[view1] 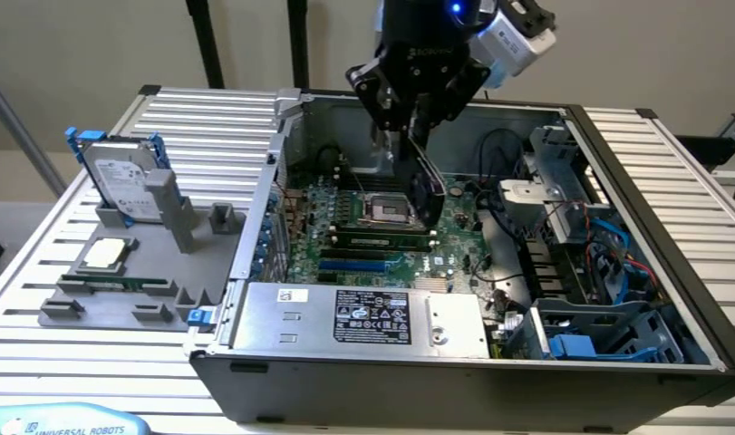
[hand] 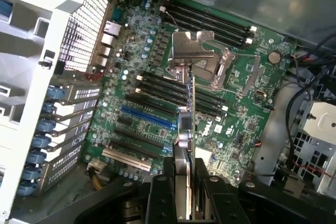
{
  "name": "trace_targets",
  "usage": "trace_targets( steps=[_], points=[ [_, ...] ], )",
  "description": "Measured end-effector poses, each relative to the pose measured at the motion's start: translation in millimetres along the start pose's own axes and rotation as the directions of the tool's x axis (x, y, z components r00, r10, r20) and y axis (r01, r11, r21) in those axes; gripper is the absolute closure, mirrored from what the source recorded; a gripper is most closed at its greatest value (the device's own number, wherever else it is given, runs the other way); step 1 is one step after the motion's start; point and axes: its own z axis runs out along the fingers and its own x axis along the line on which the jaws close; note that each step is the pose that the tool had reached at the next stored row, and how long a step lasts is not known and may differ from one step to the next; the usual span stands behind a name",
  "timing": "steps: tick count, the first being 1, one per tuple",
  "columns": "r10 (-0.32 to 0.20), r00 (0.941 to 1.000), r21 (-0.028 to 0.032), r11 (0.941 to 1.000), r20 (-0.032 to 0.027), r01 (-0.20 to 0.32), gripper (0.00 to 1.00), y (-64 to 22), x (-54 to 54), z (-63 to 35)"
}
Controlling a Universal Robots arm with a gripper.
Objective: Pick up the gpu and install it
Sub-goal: 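Insert the gpu into the slot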
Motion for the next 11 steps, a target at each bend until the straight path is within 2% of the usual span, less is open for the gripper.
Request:
trace_targets(
  steps=[3,6,9,11],
  points=[
    [-0.055,0.9985,0.0007,0.9985,0.0030,0.055,0.73,0.0,0.0,0.4],
    [-0.109,0.9940,0.0014,0.9941,0.0053,0.109,0.73,0.0,0.0,0.8],
    [-0.162,0.9868,0.0022,0.9868,0.0076,0.162,0.73,0.0,0.0,1.3],
    [-0.199,0.9799,0.0026,0.9799,0.0089,0.199,0.73,0.0,0.0,1.6]
  ],
)
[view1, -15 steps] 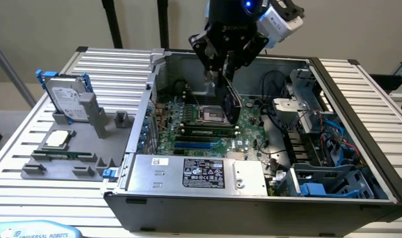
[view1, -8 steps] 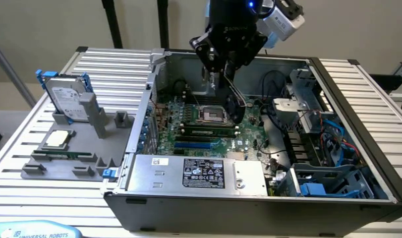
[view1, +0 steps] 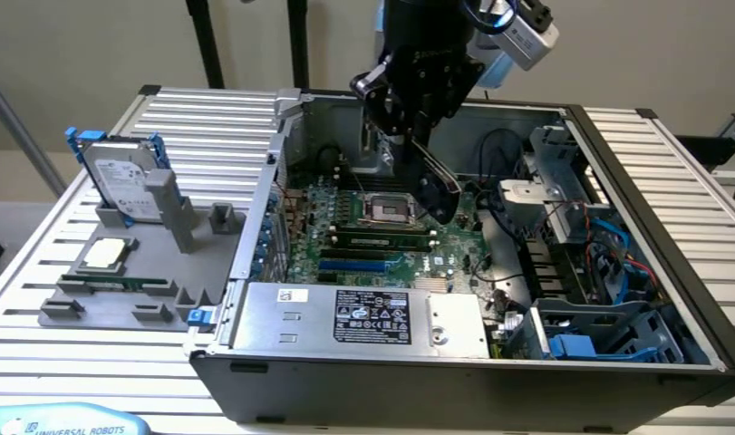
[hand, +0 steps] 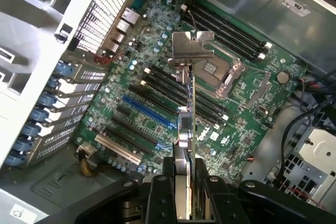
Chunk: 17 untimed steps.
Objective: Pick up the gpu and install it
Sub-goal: 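Insert the gpu into the slot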
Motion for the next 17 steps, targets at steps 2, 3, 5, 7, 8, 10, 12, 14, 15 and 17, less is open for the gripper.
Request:
trace_targets(
  steps=[2,3,5,7,8,10,12,14,15,17],
  points=[
    [-0.036,0.9994,0.0004,0.9994,0.0019,0.036,0.73,0.1,0.0,0.5],
    [-0.054,0.9985,0.0007,0.9986,0.0027,0.054,0.73,0.0,0.0,0.8],
    [-0.090,0.9959,0.0012,0.9959,0.0042,0.090,0.73,0.0,0.0,1.2],
    [-0.126,0.9920,0.0015,0.9920,0.0057,0.126,0.73,0.1,0.0,1.7],
    [-0.144,0.9896,0.0018,0.9896,0.0067,0.144,0.73,0.1,0.0,2.1],
    [-0.180,0.9837,0.0027,0.9837,0.0082,0.180,0.73,0.1,0.0,2.6],
    [-0.215,0.9766,0.0035,0.9766,0.0102,0.215,0.73,0.1,0.0,3.3],
    [-0.251,0.9679,0.0044,0.9680,0.0117,0.251,0.73,0.1,0.0,3.8],
    [-0.269,0.9631,0.0048,0.9631,0.0126,0.269,0.73,0.1,0.0,4.2],
    [-0.303,0.9528,0.0056,0.9529,0.0142,0.303,0.73,0.1,0.0,5.1]
  ],
)
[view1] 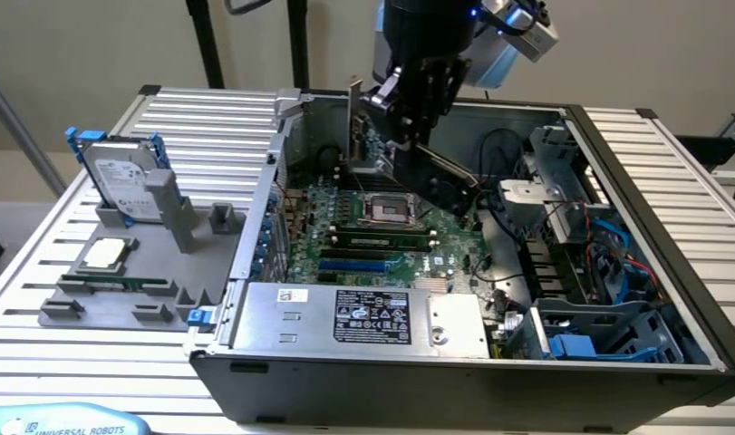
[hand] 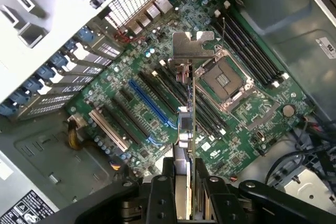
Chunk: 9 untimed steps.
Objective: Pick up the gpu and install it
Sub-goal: 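Insert the gpu into the slot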
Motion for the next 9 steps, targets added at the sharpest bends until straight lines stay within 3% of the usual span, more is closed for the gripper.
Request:
trace_targets(
  steps=[5,9],
  points=[
    [-0.090,0.9959,-0.0019,0.9959,0.0047,0.090,0.73,0.1,0.1,2.8],
    [-0.157,0.9875,-0.0101,0.9875,0.0186,0.157,0.73,0.2,0.1,5.5]
  ],
)
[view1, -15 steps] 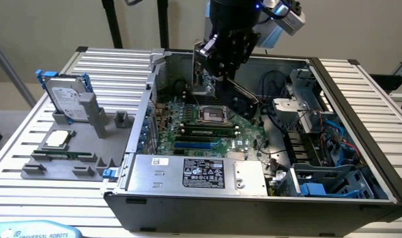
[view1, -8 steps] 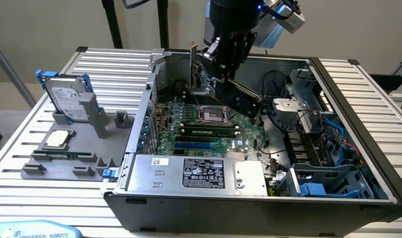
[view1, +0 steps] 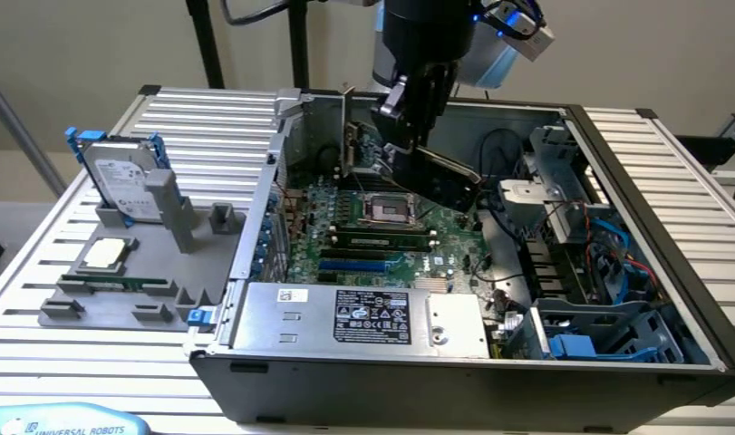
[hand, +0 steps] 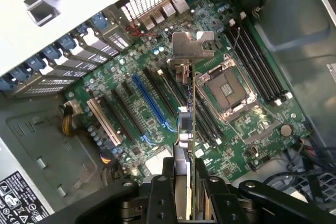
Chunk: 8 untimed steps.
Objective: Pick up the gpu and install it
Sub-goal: 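Insert the gpu into the slot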
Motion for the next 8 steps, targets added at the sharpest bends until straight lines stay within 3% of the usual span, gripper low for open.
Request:
trace_targets(
  steps=[6,8],
  points=[
    [-0.099,0.9948,-0.0143,0.9949,0.0232,0.100,0.73,0.1,0.1,3.5],
    [-0.135,0.9905,-0.0169,0.9907,0.0274,0.135,0.73,0.2,0.2,4.6]
  ],
)
